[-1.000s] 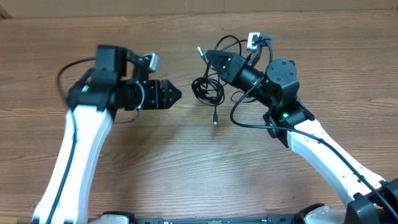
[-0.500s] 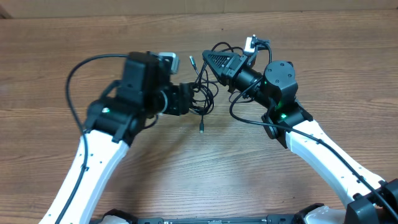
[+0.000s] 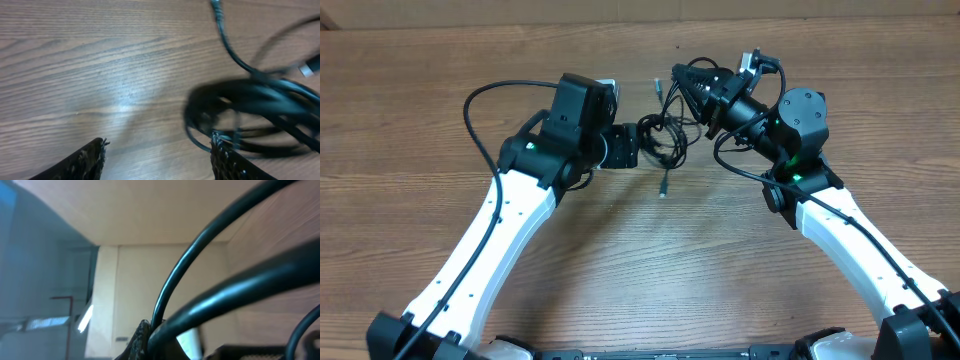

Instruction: Untangle cables

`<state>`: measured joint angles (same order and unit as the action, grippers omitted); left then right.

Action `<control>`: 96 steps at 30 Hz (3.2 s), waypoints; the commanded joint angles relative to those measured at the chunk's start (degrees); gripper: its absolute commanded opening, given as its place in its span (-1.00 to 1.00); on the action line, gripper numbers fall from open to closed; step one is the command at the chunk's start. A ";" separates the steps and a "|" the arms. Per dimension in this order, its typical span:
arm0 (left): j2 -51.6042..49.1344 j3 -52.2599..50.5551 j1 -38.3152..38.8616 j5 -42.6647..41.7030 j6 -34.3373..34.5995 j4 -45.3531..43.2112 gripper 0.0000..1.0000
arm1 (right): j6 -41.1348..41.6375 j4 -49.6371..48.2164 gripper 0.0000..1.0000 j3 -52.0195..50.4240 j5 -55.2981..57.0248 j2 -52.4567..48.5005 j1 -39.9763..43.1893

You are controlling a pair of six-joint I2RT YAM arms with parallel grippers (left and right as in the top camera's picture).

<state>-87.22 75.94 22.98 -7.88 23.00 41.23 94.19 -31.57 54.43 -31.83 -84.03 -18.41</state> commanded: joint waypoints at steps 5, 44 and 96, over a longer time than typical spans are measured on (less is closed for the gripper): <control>-6.43 0.17 1.88 -6.84 5.42 -8.33 0.39 | 4.61 -2.16 -0.92 2.32 -1.70 0.00 -0.26; -8.35 0.17 -4.07 -24.63 8.72 -7.26 0.47 | 0.09 0.13 -0.92 2.32 11.26 0.00 -1.25; -17.16 0.20 -16.15 -33.92 4.35 -19.23 -0.91 | -29.97 34.80 -0.92 2.32 26.29 0.00 0.48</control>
<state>-109.14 76.09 9.41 -33.69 31.81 22.61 73.25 1.10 55.64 -10.55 -85.14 -18.15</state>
